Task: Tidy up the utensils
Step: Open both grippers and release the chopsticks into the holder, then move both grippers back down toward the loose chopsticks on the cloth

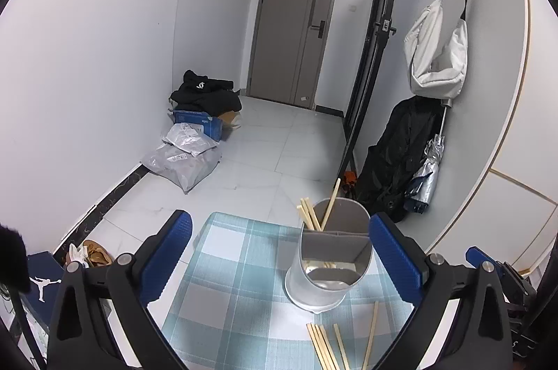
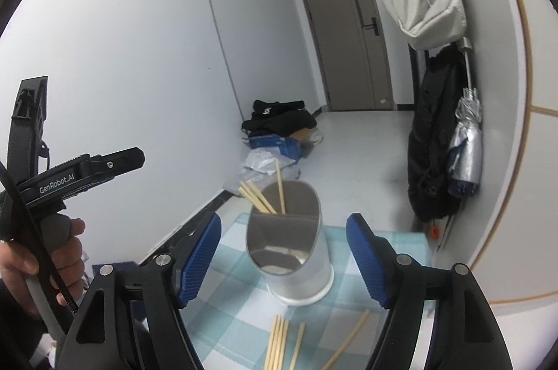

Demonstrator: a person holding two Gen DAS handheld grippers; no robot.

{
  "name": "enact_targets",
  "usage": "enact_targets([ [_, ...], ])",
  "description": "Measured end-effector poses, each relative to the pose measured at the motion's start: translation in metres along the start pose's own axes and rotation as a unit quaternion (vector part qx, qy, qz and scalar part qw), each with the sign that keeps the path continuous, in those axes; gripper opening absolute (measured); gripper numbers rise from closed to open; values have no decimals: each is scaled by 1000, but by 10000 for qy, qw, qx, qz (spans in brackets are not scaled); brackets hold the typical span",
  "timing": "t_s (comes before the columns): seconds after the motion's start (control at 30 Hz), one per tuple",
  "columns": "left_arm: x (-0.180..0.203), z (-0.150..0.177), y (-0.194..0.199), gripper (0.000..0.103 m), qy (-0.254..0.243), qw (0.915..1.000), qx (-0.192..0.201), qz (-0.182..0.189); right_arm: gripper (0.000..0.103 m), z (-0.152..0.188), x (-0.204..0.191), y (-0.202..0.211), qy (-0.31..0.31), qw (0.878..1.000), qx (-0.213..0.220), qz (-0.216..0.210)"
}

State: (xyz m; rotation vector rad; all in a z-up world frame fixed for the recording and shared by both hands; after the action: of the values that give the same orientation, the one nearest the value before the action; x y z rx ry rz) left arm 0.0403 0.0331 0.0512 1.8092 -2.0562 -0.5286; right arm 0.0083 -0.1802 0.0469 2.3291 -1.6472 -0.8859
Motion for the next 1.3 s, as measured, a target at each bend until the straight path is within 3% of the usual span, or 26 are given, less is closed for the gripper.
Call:
enact_targets([
  [0.33, 9, 34, -9, 100, -36, 9999, -143, 34, 83, 34, 14, 6, -16, 9998, -17, 208],
  [0.57, 16, 59, -27, 100, -38, 9994, -343, 1, 84, 52, 31, -2, -140, 9988, -264, 382],
  [0.73, 15, 77, -46, 100, 162, 9980, -604, 76, 84, 64, 45, -14, -202, 9960, -590, 638],
  [0.97, 15, 96, -66, 100, 82, 9950, -991, 129, 84, 77, 66, -32, -506, 9897, -1007, 879],
  [1.1, 12, 104, -80, 100, 183, 9905, -1350, 212, 84, 87, 79, -45, -748, 9821, -1361, 1070],
  [1.3, 9, 107, -92, 100, 106, 9880, -1537, 96, 84, 96, 93, -65, -901, 9699, -1832, 1328],
])
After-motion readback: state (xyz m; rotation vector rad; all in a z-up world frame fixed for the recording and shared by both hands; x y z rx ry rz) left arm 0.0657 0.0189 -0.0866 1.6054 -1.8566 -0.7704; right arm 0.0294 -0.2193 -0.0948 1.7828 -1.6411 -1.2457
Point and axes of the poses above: each gripper's, at about its wrist camera, not at the fingertips, and y roughly against the way its jaws point, x to its right, z to its underside, the point moved 2 cm from there along -y, roughly the way its jaws point, and after that the axes turned 11 degrees about -y, right-handed, at the moved point
